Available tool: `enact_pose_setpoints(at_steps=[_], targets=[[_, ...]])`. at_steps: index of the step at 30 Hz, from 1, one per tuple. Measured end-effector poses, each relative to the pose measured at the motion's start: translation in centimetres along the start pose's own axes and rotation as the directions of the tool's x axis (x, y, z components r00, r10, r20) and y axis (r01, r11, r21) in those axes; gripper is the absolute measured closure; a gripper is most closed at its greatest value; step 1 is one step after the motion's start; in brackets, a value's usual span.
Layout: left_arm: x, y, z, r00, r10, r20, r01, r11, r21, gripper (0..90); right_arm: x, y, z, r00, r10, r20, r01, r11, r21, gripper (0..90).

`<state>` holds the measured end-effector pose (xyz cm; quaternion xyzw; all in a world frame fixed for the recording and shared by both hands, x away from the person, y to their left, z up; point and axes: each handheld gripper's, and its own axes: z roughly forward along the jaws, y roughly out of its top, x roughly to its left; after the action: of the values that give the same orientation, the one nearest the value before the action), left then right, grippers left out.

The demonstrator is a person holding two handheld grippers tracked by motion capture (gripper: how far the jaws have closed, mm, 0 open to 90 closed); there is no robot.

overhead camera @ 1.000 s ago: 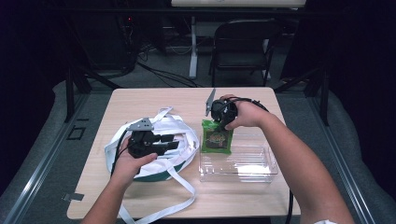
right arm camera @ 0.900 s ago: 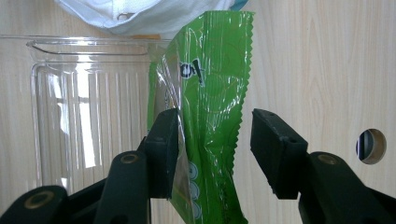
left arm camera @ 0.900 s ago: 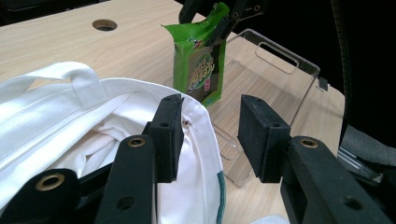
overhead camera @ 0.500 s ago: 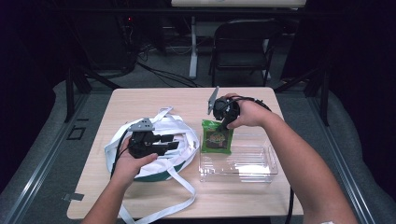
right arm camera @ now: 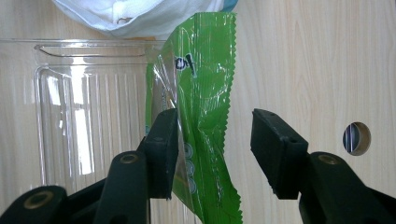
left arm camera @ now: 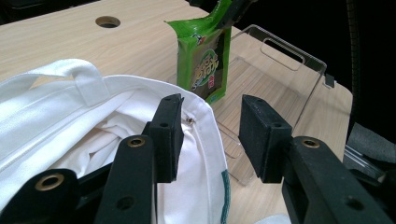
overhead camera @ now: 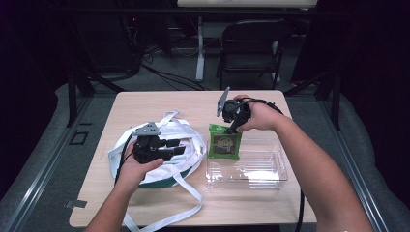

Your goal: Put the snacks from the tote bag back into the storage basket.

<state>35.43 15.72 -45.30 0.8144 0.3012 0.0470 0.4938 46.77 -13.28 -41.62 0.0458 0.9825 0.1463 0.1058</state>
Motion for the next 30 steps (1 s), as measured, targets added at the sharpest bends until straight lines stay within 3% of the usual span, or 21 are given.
enact_pose_setpoints(at_steps=[14,30], targets=[[0.4,0.0,-0.2,1.0,-0.002,-0.009,0.002,1.0,0.001,58.9,0.3,-0.1,-1.0,0.9998,-0.002,0.018,0.003,1.0,-0.028,51.8],[0.9,-0.2,-1.0,0.9993,-0.013,-0.035,0.012,0.9999,-0.006,58.6,0.6,-0.5,-3.8,0.9981,0.003,0.061,-0.001,0.999,-0.042,51.9]])
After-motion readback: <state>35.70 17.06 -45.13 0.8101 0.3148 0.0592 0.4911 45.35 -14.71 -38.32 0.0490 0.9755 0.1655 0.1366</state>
